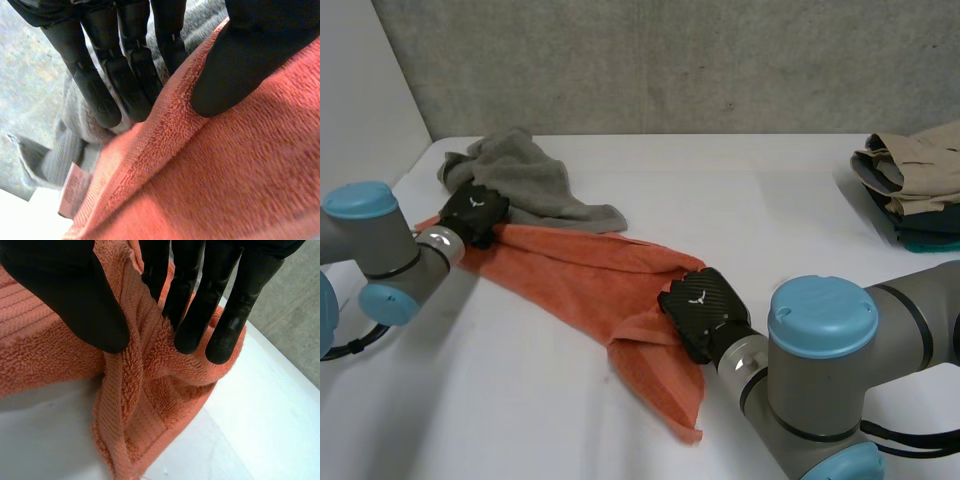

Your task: Fold the laundry.

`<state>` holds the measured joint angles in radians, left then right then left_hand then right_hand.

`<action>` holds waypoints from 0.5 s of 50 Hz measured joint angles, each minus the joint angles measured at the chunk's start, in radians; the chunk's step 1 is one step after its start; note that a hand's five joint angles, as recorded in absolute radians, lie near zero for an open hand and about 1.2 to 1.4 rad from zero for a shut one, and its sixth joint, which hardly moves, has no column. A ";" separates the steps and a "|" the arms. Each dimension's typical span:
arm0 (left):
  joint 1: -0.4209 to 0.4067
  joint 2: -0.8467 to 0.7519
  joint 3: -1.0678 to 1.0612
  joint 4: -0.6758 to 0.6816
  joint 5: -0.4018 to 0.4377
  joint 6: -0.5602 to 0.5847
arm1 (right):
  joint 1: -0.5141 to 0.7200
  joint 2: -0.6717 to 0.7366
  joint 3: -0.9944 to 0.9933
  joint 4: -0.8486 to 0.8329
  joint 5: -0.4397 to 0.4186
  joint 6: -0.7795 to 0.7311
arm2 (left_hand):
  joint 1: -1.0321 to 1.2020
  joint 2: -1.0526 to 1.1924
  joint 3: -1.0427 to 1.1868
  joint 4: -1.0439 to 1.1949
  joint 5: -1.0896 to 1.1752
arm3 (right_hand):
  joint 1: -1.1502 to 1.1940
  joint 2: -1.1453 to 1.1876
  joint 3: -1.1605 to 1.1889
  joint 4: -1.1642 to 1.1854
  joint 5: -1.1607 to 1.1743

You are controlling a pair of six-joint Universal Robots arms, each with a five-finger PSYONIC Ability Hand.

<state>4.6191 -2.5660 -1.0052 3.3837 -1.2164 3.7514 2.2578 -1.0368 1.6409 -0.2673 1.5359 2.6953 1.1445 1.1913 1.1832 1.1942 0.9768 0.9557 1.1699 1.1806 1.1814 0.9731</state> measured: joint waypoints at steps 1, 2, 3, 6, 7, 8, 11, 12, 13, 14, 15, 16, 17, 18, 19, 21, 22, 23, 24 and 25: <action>-0.005 0.002 0.002 0.005 -0.005 0.000 | -0.001 -0.001 0.001 0.001 0.000 -0.006 | 0.000 0.001 0.001 0.000 0.000 | 0.000 0.000 0.000 0.000 0.000; -0.014 0.010 0.002 0.014 -0.016 -0.001 | -0.005 -0.012 0.005 0.005 0.000 -0.026 | 0.000 0.002 0.002 0.002 0.000 | 0.000 0.000 0.005 0.004 0.002; -0.019 0.017 0.000 0.021 -0.022 -0.001 | -0.007 -0.019 0.008 0.006 0.000 -0.035 | 0.000 0.002 0.002 0.003 0.000 | 0.000 0.000 0.005 0.004 0.002; -0.035 0.061 -0.017 0.050 -0.052 -0.005 | -0.031 -0.070 0.027 0.013 -0.001 -0.079 | 0.000 0.002 0.002 0.003 0.000 | 0.000 0.000 0.005 0.004 0.002; -0.040 0.081 -0.029 0.062 -0.061 -0.007 | -0.046 -0.093 0.035 0.016 -0.002 -0.097 | 0.000 0.002 0.002 0.004 0.000 | 0.000 0.000 0.005 0.004 0.002; -0.045 0.106 -0.044 0.073 -0.071 -0.009 | -0.067 -0.122 0.046 0.020 -0.006 -0.119 | 0.000 0.002 0.003 0.003 0.000 | 0.000 0.000 0.005 0.004 0.002; -0.058 0.172 -0.090 0.097 -0.086 -0.013 | -0.124 -0.193 0.073 0.031 -0.024 -0.184 | 0.000 0.002 0.003 0.003 0.000 | 0.010 0.000 0.005 0.004 0.002; -0.062 0.193 -0.103 0.103 -0.089 -0.015 | -0.147 -0.220 0.083 0.037 -0.038 -0.214 | 0.000 0.002 0.003 0.003 0.000 | 0.012 0.000 0.005 0.004 0.002; -0.069 0.228 -0.125 0.110 -0.092 -0.016 | -0.166 -0.244 0.091 0.042 -0.054 -0.244 | 0.000 0.002 0.003 0.004 0.000 | 0.012 0.000 0.005 0.004 0.002; -0.071 0.242 -0.134 0.113 -0.093 -0.017 | -0.183 -0.265 0.099 0.048 -0.074 -0.275 | 0.000 0.002 0.003 0.004 0.000 | 0.012 0.000 0.005 0.004 0.002; -0.075 0.265 -0.148 0.116 -0.095 -0.018 | -0.203 -0.289 0.109 0.056 -0.101 -0.313 | 0.000 0.002 0.003 0.004 0.000 | 0.012 0.000 0.005 0.004 0.002; -0.083 0.315 -0.177 0.122 -0.096 -0.022 | -0.238 -0.333 0.125 0.074 -0.162 -0.389 | 0.000 0.002 0.003 0.004 0.000 | 0.012 0.000 0.005 0.004 0.002; -0.085 0.330 -0.185 0.122 -0.097 -0.023 | -0.249 -0.345 0.130 0.080 -0.184 -0.412 | 0.000 0.002 0.003 0.004 0.000 | 0.012 0.000 0.005 0.004 0.002; -0.091 0.370 -0.208 0.124 -0.097 -0.030 | -0.282 -0.378 0.146 0.104 -0.256 -0.487 | 0.000 0.002 0.003 0.004 0.000 | 0.012 0.000 0.005 0.004 0.002; -0.092 0.382 -0.214 0.125 -0.097 -0.032 | -0.292 -0.388 0.151 0.113 -0.280 -0.510 | 0.000 0.002 0.003 0.004 0.000 | 0.012 0.000 0.005 0.004 0.002; -0.102 0.454 -0.254 0.126 -0.096 -0.056 | -0.364 -0.439 0.182 0.189 -0.459 -0.676 | 0.000 0.003 0.003 0.004 0.000 | 0.012 0.000 0.005 0.004 0.002; -0.105 0.479 -0.267 0.126 -0.096 -0.069 | -0.395 -0.455 0.192 0.226 -0.537 -0.746 | 0.000 0.004 0.004 0.004 0.000 | 0.012 0.000 0.006 0.004 0.002; -0.108 0.505 -0.281 0.126 -0.095 -0.084 | -0.425 -0.467 0.201 0.266 -0.613 -0.812 | 0.000 0.004 0.005 0.004 0.000 | 0.012 0.000 0.006 0.004 0.002; -0.111 0.523 -0.291 0.125 -0.094 -0.095 | -0.454 -0.477 0.208 0.304 -0.684 -0.875 | 0.000 0.004 0.006 0.004 0.000 | 0.012 0.000 0.006 0.005 0.002; -0.111 0.529 -0.294 0.125 -0.094 -0.099 | -0.467 -0.481 0.210 0.321 -0.713 -0.899 | 0.000 0.004 0.007 0.004 0.000 | 0.012 0.000 0.006 0.005 0.002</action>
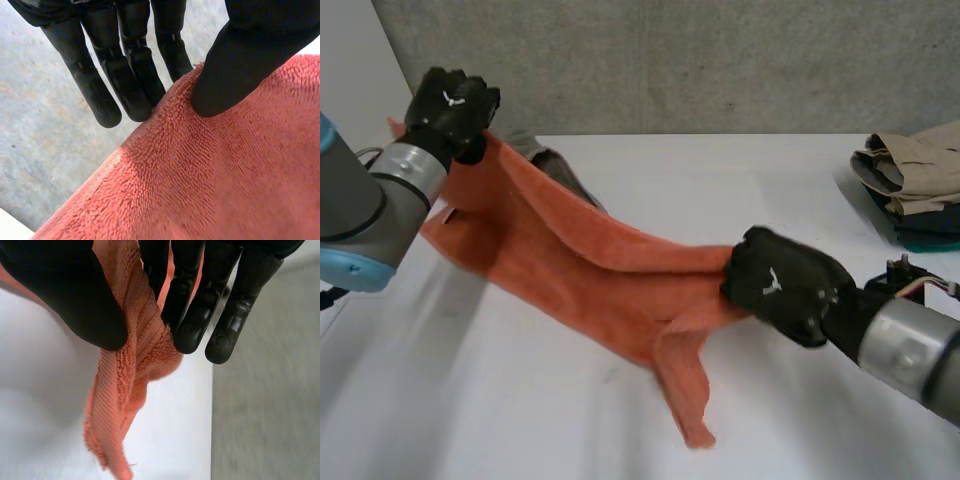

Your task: Fold the laundry.

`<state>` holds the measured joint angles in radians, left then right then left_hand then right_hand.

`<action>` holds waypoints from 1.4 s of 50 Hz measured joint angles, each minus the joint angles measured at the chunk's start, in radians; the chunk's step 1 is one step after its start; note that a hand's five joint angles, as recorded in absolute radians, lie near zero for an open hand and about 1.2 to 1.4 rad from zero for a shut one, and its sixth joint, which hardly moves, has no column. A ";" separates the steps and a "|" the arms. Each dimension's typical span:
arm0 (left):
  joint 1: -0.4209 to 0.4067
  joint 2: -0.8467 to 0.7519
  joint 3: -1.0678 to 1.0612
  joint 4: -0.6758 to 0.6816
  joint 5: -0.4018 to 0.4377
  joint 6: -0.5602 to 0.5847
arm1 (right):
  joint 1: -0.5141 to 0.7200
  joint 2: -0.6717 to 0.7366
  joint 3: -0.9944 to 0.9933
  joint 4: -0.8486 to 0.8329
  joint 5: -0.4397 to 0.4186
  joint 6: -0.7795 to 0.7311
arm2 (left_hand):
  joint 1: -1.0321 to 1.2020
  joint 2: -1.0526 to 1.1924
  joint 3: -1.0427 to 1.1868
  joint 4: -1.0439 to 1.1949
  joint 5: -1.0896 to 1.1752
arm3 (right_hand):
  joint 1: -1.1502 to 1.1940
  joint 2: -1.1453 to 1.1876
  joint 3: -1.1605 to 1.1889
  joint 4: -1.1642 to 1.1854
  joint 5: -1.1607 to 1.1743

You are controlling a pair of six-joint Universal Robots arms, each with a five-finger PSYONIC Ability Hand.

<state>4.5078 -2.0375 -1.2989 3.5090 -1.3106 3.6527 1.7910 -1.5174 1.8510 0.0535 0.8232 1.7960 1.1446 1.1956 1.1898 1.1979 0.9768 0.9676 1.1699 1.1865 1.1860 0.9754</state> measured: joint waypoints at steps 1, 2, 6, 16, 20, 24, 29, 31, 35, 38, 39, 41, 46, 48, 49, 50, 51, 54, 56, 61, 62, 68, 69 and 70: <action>-0.004 0.027 -0.015 0.000 0.001 -0.020 | -0.049 -0.010 0.007 0.065 -0.101 -0.085 | 0.000 0.001 0.000 0.000 0.000 | -0.195 -0.200 -0.178 -0.178 -0.172; -0.006 0.042 -0.024 -0.001 0.002 -0.032 | -0.082 -0.013 0.010 0.109 -0.161 -0.133 | 0.000 0.001 0.000 0.000 0.000 | -0.337 -0.351 -0.321 -0.320 -0.310; -0.023 0.097 -0.056 -0.002 0.005 -0.071 | -0.197 -0.011 -0.005 0.261 -0.310 -0.224 | 0.000 0.001 0.001 0.000 0.000 | -0.679 -0.826 -0.838 -0.839 -0.810; -0.058 0.128 -0.070 -0.003 -0.001 -0.079 | -0.238 0.058 -0.155 0.328 -0.174 0.247 | 0.000 0.001 0.001 0.000 0.000 | -0.725 -0.906 -0.938 -0.918 -0.895; -0.065 0.148 -0.068 -0.006 -0.002 -0.079 | -0.233 0.079 -0.222 0.290 -0.088 0.556 | 0.000 0.001 0.001 0.000 0.000 | -0.725 -0.906 -0.938 -0.918 -0.895; -0.080 0.195 -0.070 -0.011 -0.001 -0.083 | -0.224 0.119 -0.279 0.231 0.028 0.866 | 0.000 0.001 0.001 0.000 0.000 | -0.723 -0.901 -0.930 -0.915 -0.886; -0.107 0.257 -0.080 -0.010 0.001 -0.085 | -0.181 0.160 -0.326 0.187 0.144 1.057 | 0.000 0.001 0.001 0.000 0.000 | -0.722 -0.900 -0.926 -0.915 -0.872; -0.120 0.293 -0.090 -0.009 0.002 -0.086 | -0.128 0.187 -0.360 0.173 0.213 1.131 | 0.000 0.001 0.001 0.000 0.000 | -0.724 -0.900 -0.926 -0.915 -0.872; -0.132 0.351 -0.108 -0.005 0.004 -0.086 | -0.032 0.241 -0.417 0.173 0.301 1.183 | 0.000 0.001 0.001 0.000 0.000 | -0.725 -0.900 -0.926 -0.915 -0.872; -0.136 0.403 -0.125 -0.003 0.007 -0.086 | 0.041 0.289 -0.462 0.187 0.352 1.210 | 0.000 0.001 0.001 0.000 0.000 | -0.722 -0.900 -0.926 -0.915 -0.867; -0.137 0.422 -0.131 -0.002 0.008 -0.086 | 0.066 0.311 -0.481 0.195 0.368 1.225 | 0.000 0.001 0.001 0.000 0.000 | -0.723 -0.900 -0.926 -0.915 -0.867; -0.139 0.448 -0.138 -0.001 0.009 -0.085 | 0.095 0.345 -0.510 0.210 0.381 1.251 | 0.000 0.001 0.001 0.000 0.000 | -0.723 -0.900 -0.926 -0.915 -0.868; -0.141 0.496 -0.150 0.000 0.012 -0.084 | 0.137 0.429 -0.579 0.266 0.382 1.323 | 0.000 0.001 0.001 0.000 0.000 | -0.724 -0.900 -0.926 -0.915 -0.868; -0.142 0.504 -0.153 0.001 0.012 -0.083 | 0.150 0.465 -0.605 0.294 0.373 1.345 | 0.000 0.001 0.001 0.000 0.000 | -0.725 -0.900 -0.926 -0.915 -0.868; -0.142 0.512 -0.156 0.001 0.013 -0.083 | 0.159 0.495 -0.624 0.318 0.363 1.359 | 0.000 0.001 0.001 0.000 0.000 | -0.724 -0.900 -0.926 -0.915 -0.867; -0.142 0.514 -0.157 0.001 0.013 -0.083 | 0.161 0.503 -0.629 0.323 0.360 1.362 | 0.000 0.001 0.001 0.000 0.000 | -0.722 -0.900 -0.926 -0.915 -0.866; -0.141 0.520 -0.160 0.002 0.013 -0.083 | 0.169 0.528 -0.645 0.343 0.350 1.369 | 0.000 0.001 0.001 0.000 0.000 | -0.722 -0.900 -0.926 -0.915 -0.864; -0.139 0.523 -0.163 0.006 0.013 -0.082 | 0.182 0.573 -0.670 0.373 0.329 1.376 | 0.000 0.001 0.001 0.000 0.000 | -0.643 -0.794 -0.817 -0.818 -0.779; -0.135 0.523 -0.166 0.016 0.013 -0.082 | 0.188 0.601 -0.690 0.389 0.316 1.376 | 0.000 0.001 0.001 0.001 0.000 | -0.332 -0.463 -0.503 -0.504 -0.479; -0.122 0.511 -0.167 0.048 0.013 -0.081 | 0.188 0.618 -0.741 0.388 0.325 1.350 | 0.000 0.001 0.001 0.004 0.000 | 0.011 -0.015 -0.040 -0.044 -0.025; -0.120 0.504 -0.165 0.056 0.013 -0.080 | 0.188 0.616 -0.751 0.386 0.331 1.343 | 0.000 0.001 0.001 0.004 0.000 | 0.020 0.003 -0.005 -0.006 0.009; -0.104 0.401 -0.106 0.116 0.010 -0.072 | 0.175 0.560 -0.862 0.308 0.437 1.243 | 0.000 0.001 0.002 0.004 0.000 | 0.020 0.003 0.000 -0.003 0.010; -0.100 0.353 -0.064 0.137 0.005 -0.069 | 0.171 0.525 -0.892 0.246 0.486 1.205 | 0.000 0.001 0.002 0.004 0.000 | 0.020 0.003 0.000 -0.003 0.010; -0.095 0.310 -0.019 0.154 0.000 -0.066 | 0.168 0.489 -0.909 0.172 0.531 1.171 | 0.000 0.003 0.003 0.004 0.000 | 0.020 0.003 0.000 -0.003 0.010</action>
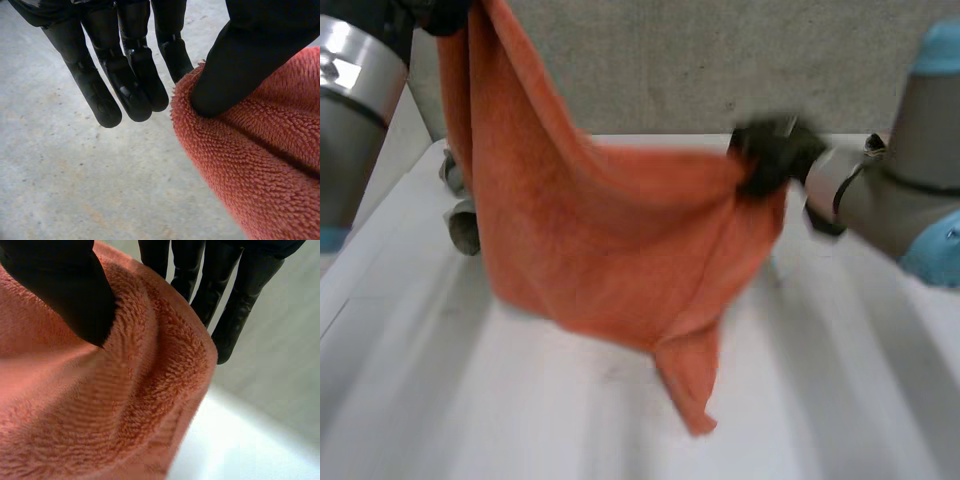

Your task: Fold the laundry.

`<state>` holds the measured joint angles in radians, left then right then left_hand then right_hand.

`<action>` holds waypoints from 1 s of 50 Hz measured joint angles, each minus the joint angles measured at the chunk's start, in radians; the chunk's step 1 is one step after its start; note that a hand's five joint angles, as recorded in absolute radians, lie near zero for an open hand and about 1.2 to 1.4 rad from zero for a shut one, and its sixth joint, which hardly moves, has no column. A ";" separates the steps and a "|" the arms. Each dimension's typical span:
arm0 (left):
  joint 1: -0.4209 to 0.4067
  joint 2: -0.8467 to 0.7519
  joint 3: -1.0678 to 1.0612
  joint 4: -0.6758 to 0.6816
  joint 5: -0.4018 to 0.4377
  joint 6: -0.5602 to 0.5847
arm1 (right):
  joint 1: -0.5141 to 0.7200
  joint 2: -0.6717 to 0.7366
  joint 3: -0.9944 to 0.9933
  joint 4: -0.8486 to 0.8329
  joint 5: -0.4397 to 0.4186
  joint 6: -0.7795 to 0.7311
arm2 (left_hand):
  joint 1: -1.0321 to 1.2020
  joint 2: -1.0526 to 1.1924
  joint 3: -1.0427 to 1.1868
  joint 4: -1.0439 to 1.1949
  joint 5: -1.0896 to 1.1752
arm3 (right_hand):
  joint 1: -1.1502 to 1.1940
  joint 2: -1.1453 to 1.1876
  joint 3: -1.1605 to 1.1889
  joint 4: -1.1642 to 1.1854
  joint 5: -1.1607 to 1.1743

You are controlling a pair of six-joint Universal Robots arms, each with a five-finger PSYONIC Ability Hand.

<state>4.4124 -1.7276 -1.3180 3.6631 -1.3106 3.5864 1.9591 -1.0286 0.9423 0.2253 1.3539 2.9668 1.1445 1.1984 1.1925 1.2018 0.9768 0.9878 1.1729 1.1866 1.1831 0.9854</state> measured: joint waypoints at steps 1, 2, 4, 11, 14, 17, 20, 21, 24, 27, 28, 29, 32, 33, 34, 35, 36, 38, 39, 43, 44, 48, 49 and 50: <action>0.004 -0.035 0.040 0.013 -0.006 0.001 | -0.002 -0.030 -0.007 -0.070 0.033 -0.026 | 0.000 0.000 0.000 0.000 0.000 | 0.000 0.000 0.000 0.000 0.000; 0.005 -0.051 0.059 0.019 -0.009 0.002 | -0.004 -0.044 -0.008 -0.104 0.048 -0.038 | 0.000 0.000 0.000 0.000 0.000 | 0.000 0.000 0.000 0.000 0.000; 0.009 -0.112 0.150 0.049 -0.037 0.004 | -0.008 -0.106 0.009 -0.276 0.103 -0.090 | 0.000 0.001 0.001 0.000 0.000 | 0.000 0.000 0.000 0.000 0.000; 0.006 -0.174 0.267 0.145 -0.153 -0.001 | -0.013 -0.230 0.155 -0.585 0.157 -0.216 | 0.000 0.001 0.001 0.000 0.000 | 0.000 0.000 0.000 0.003 0.001; -0.003 -0.161 0.195 0.174 -0.176 -0.003 | -0.010 -0.253 0.229 -0.573 0.155 -0.263 | 0.000 0.001 0.001 0.000 0.000 | 0.000 0.000 0.000 0.003 0.006; -0.016 -0.132 0.078 0.188 -0.176 -0.003 | -0.008 -0.259 0.294 -0.520 0.150 -0.290 | 0.000 0.001 0.001 0.000 0.000 | 0.000 0.000 0.000 0.003 0.006; -0.028 -0.103 -0.032 0.192 -0.167 -0.003 | -0.008 -0.259 0.363 -0.456 0.144 -0.309 | 0.000 0.001 0.001 0.000 0.000 | 0.000 0.000 0.000 0.003 0.006; -0.037 -0.081 -0.118 0.195 -0.155 -0.003 | -0.008 -0.258 0.382 -0.437 0.143 -0.313 | 0.000 0.001 0.001 0.000 0.000 | 0.000 0.000 0.000 0.003 0.006; -0.045 -0.066 -0.247 0.197 -0.129 0.000 | -0.011 -0.244 0.493 -0.386 0.128 -0.323 | 0.000 0.001 0.001 0.000 0.000 | 0.000 0.000 0.000 0.004 0.006; -0.052 -0.068 -0.405 0.209 -0.096 0.009 | -0.014 -0.205 0.596 -0.388 0.093 -0.326 | 0.000 0.001 0.002 0.001 0.000 | -0.009 -0.013 -0.008 -0.005 -0.001; -0.052 -0.068 -0.405 0.209 -0.096 0.009 | -0.014 -0.205 0.596 -0.388 0.093 -0.326 | 0.000 0.001 0.002 0.001 0.000 | -0.009 -0.013 -0.008 -0.005 -0.001; -0.055 -0.084 -0.475 0.216 -0.083 0.018 | -0.017 -0.163 0.646 -0.398 0.065 -0.328 | 0.000 0.001 0.002 0.001 0.000 | -0.082 -0.099 -0.104 -0.101 -0.083; -0.055 -0.112 -0.533 0.222 -0.074 0.033 | -0.029 -0.106 0.686 -0.408 0.035 -0.327 | 0.000 0.001 0.002 0.001 0.000 | -0.338 -0.426 -0.435 -0.416 -0.385; -0.055 -0.117 -0.541 0.223 -0.073 0.036 | -0.033 -0.096 0.690 -0.407 0.031 -0.326 | 0.000 0.001 0.002 0.001 0.000 | -0.338 -0.426 -0.435 -0.416 -0.385; -0.053 -0.129 -0.555 0.224 -0.072 0.043 | -0.047 -0.074 0.699 -0.403 0.021 -0.322 | 0.000 0.001 0.002 0.001 0.000 | -0.338 -0.426 -0.435 -0.416 -0.385; -0.053 -0.129 -0.555 0.224 -0.072 0.043 | -0.047 -0.074 0.699 -0.403 0.021 -0.322 | 0.000 0.001 0.002 0.001 0.000 | -0.338 -0.426 -0.435 -0.416 -0.385; -0.052 -0.138 -0.561 0.224 -0.073 0.049 | -0.060 -0.057 0.703 -0.396 0.015 -0.317 | 0.000 0.001 0.002 0.001 0.000 | -0.338 -0.426 -0.435 -0.416 -0.385; -0.049 -0.143 -0.564 0.223 -0.075 0.055 | -0.090 -0.045 0.704 -0.378 0.010 -0.299 | 0.000 0.001 0.002 0.001 0.000 | -0.528 -0.649 -0.665 -0.663 -0.642; -0.049 -0.143 -0.564 0.223 -0.075 0.055 | -0.090 -0.045 0.704 -0.378 0.010 -0.299 | 0.000 0.001 0.002 0.001 0.000 | -0.528 -0.649 -0.665 -0.663 -0.642; -0.037 -0.120 -0.567 0.219 -0.079 0.054 | -0.183 -0.044 0.700 -0.330 0.009 -0.206 | 0.000 0.001 0.002 0.001 0.000 | -0.574 -0.705 -0.724 -0.720 -0.702; -0.034 -0.116 -0.567 0.219 -0.080 0.053 | -0.194 -0.045 0.699 -0.325 0.008 -0.193 | 0.000 0.001 0.002 0.001 0.000 | -0.574 -0.705 -0.724 -0.720 -0.702; -0.020 -0.101 -0.569 0.216 -0.080 0.048 | -0.268 -0.050 0.696 -0.268 -0.001 -0.113 | 0.000 0.001 0.002 0.001 0.000 | -0.574 -0.705 -0.723 -0.720 -0.702; -0.019 -0.099 -0.569 0.216 -0.080 0.048 | -0.275 -0.050 0.695 -0.260 -0.003 -0.108 | 0.000 0.001 0.002 0.001 0.000 | -0.574 -0.705 -0.723 -0.720 -0.702; -0.017 -0.099 -0.569 0.216 -0.080 0.048 | -0.282 -0.051 0.695 -0.249 -0.006 -0.103 | 0.000 0.001 0.002 0.001 0.000 | -0.574 -0.705 -0.723 -0.720 -0.702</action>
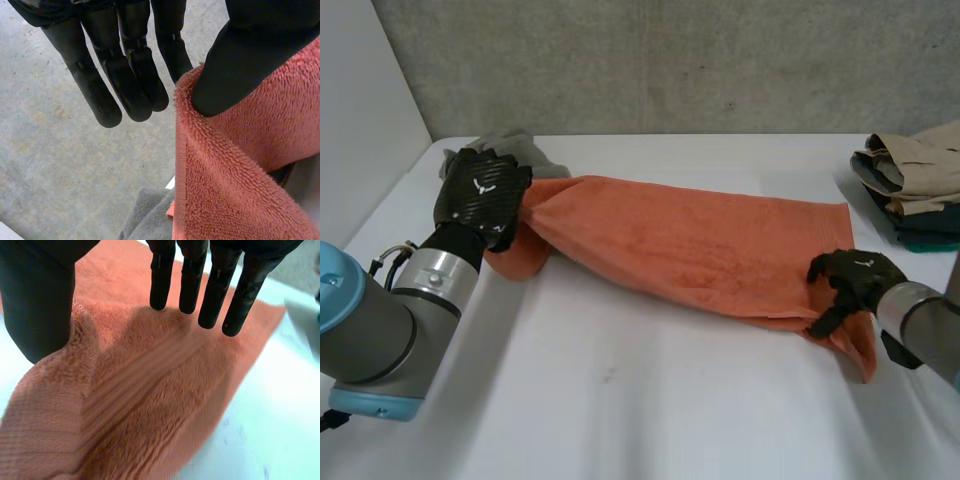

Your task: Fold the laundry.

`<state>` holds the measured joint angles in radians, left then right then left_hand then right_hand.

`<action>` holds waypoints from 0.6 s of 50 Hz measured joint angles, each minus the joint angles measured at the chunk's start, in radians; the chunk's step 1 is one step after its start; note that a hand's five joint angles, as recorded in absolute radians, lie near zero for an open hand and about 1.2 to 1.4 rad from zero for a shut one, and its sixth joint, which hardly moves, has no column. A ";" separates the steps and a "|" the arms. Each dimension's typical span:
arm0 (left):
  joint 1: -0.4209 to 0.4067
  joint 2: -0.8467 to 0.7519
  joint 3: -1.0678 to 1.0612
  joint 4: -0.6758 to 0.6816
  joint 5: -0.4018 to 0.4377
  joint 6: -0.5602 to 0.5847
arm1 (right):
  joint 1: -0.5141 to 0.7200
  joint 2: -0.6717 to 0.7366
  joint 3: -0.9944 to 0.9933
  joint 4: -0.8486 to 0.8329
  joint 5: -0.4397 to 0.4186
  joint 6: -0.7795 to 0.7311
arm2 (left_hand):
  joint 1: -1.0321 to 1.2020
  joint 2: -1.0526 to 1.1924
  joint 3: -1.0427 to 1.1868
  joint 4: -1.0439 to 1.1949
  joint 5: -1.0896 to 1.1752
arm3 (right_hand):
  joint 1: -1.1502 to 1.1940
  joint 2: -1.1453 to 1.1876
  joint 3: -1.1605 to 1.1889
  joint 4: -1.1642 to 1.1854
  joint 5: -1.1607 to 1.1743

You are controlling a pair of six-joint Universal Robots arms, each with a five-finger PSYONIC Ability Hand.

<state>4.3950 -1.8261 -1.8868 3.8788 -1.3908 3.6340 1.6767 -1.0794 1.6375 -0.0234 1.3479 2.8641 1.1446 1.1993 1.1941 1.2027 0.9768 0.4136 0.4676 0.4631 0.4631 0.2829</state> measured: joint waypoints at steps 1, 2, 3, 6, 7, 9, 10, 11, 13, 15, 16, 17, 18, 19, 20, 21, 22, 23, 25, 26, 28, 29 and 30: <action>0.004 0.001 0.000 -0.001 0.000 0.000 | -0.017 -0.001 -0.001 0.027 -0.008 0.008 | 0.000 0.000 0.000 0.000 0.000 | 0.000 0.000 0.000 0.000 0.000; 0.006 0.002 -0.001 -0.001 0.000 0.000 | -0.030 -0.001 0.000 0.050 -0.015 0.012 | 0.000 0.000 0.000 0.000 0.000 | 0.001 0.003 0.003 0.003 0.012; 0.008 0.001 -0.001 -0.003 0.001 0.000 | -0.035 -0.002 0.000 0.060 -0.019 0.012 | 0.000 0.000 0.000 0.000 0.000 | 0.001 0.003 0.003 0.003 0.014; 0.010 0.001 -0.002 -0.008 0.001 -0.001 | -0.053 -0.002 0.005 0.092 -0.037 0.007 | 0.000 0.000 0.000 0.000 0.000 | 0.008 0.013 0.017 0.018 0.033; 0.011 0.000 -0.002 -0.014 0.001 -0.001 | -0.066 -0.003 0.015 0.115 -0.056 -0.002 | 0.000 0.000 0.000 0.000 0.000 | 0.036 0.058 0.061 0.062 0.058; 0.012 -0.002 -0.003 -0.023 0.002 -0.001 | -0.076 -0.009 0.031 0.128 -0.077 -0.018 | 0.000 0.000 0.000 0.000 0.000 | 0.083 0.107 0.112 0.111 0.099; 0.012 -0.002 -0.003 -0.028 0.002 -0.001 | -0.080 -0.013 0.039 0.131 -0.085 -0.026 | 0.000 0.000 0.000 0.000 0.000 | 0.128 0.193 0.195 0.194 0.180; 0.012 -0.003 -0.003 -0.032 0.002 -0.001 | -0.083 -0.017 0.047 0.132 -0.093 -0.035 | 0.000 0.000 0.000 0.000 0.000 | 0.133 0.263 0.259 0.261 0.245; 0.011 -0.004 -0.003 -0.041 0.002 0.000 | -0.090 -0.031 0.071 0.130 -0.109 -0.061 | 0.000 0.000 0.000 0.000 0.000 | 0.205 0.451 0.486 0.542 0.523; 0.011 -0.005 -0.004 -0.050 0.002 0.002 | -0.095 -0.043 0.087 0.123 -0.115 -0.079 | 0.000 0.000 0.000 0.000 0.000 | 0.204 0.460 0.604 0.639 0.619; 0.011 -0.005 -0.004 -0.054 0.002 0.002 | -0.098 -0.049 0.094 0.119 -0.118 -0.088 | 0.000 0.000 0.000 0.000 0.000 | 0.204 0.480 0.669 0.692 0.670; 0.011 -0.005 -0.005 -0.064 0.002 0.004 | -0.101 -0.059 0.103 0.112 -0.120 -0.100 | 0.000 0.000 0.000 0.000 0.000 | 0.204 0.484 0.696 0.711 0.689; 0.011 -0.005 -0.005 -0.070 0.002 0.005 | -0.104 -0.067 0.110 0.105 -0.122 -0.110 | 0.000 0.000 0.000 0.000 0.000 | 0.204 0.484 0.713 0.720 0.700; 0.011 -0.004 -0.006 -0.094 0.001 0.007 | -0.110 -0.095 0.124 0.092 -0.125 -0.138 | 0.000 0.000 0.000 0.000 0.000 | 0.204 0.484 0.722 0.723 0.705; 0.011 -0.004 -0.007 -0.108 0.001 0.008 | -0.111 -0.102 0.127 0.090 -0.126 -0.145 | 0.000 0.000 0.000 0.000 0.000 | 0.204 0.484 0.722 0.723 0.705; 0.011 -0.003 -0.008 -0.118 0.001 0.009 | -0.113 -0.112 0.132 0.088 -0.126 -0.156 | 0.000 0.000 0.000 0.000 0.000 | 0.204 0.484 0.723 0.723 0.706; 0.011 -0.001 -0.009 -0.136 0.001 0.010 | -0.114 -0.120 0.134 0.087 -0.126 -0.164 | 0.000 0.000 0.000 0.000 0.000 | 0.204 0.484 0.723 0.723 0.706; 0.010 0.009 -0.013 -0.197 0.000 0.013 | -0.118 -0.159 0.143 0.089 -0.126 -0.206 | 0.000 0.000 0.000 0.000 0.000 | 0.204 0.484 0.723 0.723 0.708; 0.011 0.026 -0.015 -0.265 0.000 0.014 | -0.120 -0.185 0.145 0.097 -0.124 -0.237 | 0.000 0.000 0.000 0.000 0.000 | 0.204 0.484 0.723 0.723 0.708; 0.011 0.040 -0.016 -0.312 -0.001 0.015 | -0.122 -0.227 0.146 0.120 -0.122 -0.289 | 0.000 0.000 0.000 0.000 0.000 | 0.204 0.484 0.723 0.723 0.709; 0.012 0.068 -0.017 -0.390 -0.002 0.016 | -0.124 -0.272 0.142 0.155 -0.118 -0.346 | 0.000 0.000 0.000 0.000 0.000 | 0.204 0.484 0.723 0.723 0.709; 0.014 0.094 -0.016 -0.446 -0.003 0.017 | -0.126 -0.300 0.138 0.183 -0.116 -0.383 | 0.000 0.000 0.000 0.000 0.000 | 0.204 0.484 0.723 0.723 0.710; 0.015 0.104 -0.015 -0.465 -0.003 0.017 | -0.127 -0.312 0.135 0.194 -0.116 -0.398 | 0.000 0.000 0.000 0.000 0.000 | 0.204 0.484 0.723 0.723 0.710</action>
<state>4.4098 -1.7221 -1.9022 3.4142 -1.3939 3.6510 1.5500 -1.3912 1.7729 0.1709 1.2324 2.4660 1.1446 1.1993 1.1941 1.2027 0.9768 0.6176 0.9514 1.1859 1.1866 0.9933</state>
